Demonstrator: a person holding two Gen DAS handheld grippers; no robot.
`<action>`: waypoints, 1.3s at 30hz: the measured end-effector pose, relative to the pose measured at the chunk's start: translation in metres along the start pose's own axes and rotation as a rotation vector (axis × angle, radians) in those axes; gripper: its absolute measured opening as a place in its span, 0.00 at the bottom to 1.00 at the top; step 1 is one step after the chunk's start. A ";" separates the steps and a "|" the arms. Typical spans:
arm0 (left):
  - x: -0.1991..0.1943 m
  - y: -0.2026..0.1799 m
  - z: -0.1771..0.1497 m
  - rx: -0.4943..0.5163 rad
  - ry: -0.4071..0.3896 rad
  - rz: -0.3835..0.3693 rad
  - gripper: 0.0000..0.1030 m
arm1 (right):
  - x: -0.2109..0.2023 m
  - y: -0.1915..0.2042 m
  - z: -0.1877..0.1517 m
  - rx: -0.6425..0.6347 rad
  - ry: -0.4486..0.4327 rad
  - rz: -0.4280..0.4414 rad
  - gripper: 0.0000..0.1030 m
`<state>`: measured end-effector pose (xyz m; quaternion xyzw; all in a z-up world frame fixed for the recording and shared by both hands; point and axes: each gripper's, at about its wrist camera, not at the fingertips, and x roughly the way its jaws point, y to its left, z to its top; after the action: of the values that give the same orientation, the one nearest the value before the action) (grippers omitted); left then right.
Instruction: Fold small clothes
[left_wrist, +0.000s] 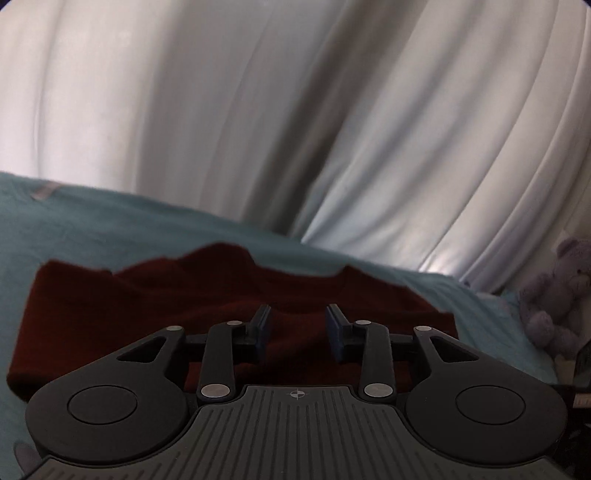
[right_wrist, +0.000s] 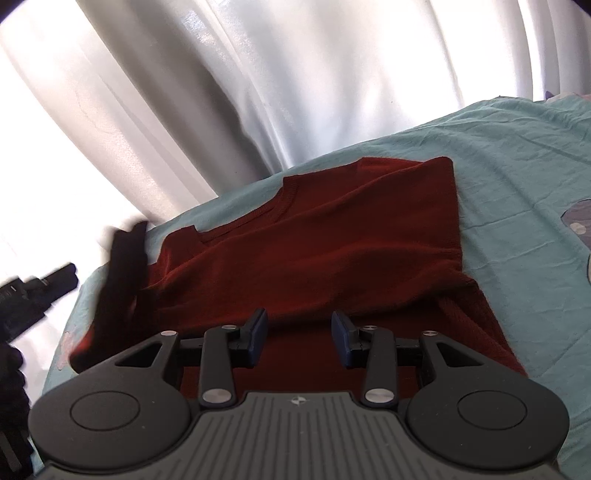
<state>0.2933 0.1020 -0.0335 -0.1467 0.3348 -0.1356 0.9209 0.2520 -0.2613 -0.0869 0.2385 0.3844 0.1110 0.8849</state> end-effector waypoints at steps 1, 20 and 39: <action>0.004 0.006 -0.010 -0.050 0.028 0.009 0.37 | 0.003 0.000 0.002 0.012 0.013 0.024 0.37; -0.007 0.114 -0.044 -0.343 0.091 0.256 0.44 | 0.139 0.054 0.038 0.213 0.304 0.315 0.26; 0.012 0.088 -0.030 -0.270 0.144 0.217 0.52 | 0.026 0.001 0.053 -0.086 -0.097 -0.176 0.05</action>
<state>0.2960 0.1739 -0.0940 -0.2221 0.4291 0.0005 0.8755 0.3085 -0.2685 -0.0708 0.1708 0.3554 0.0377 0.9182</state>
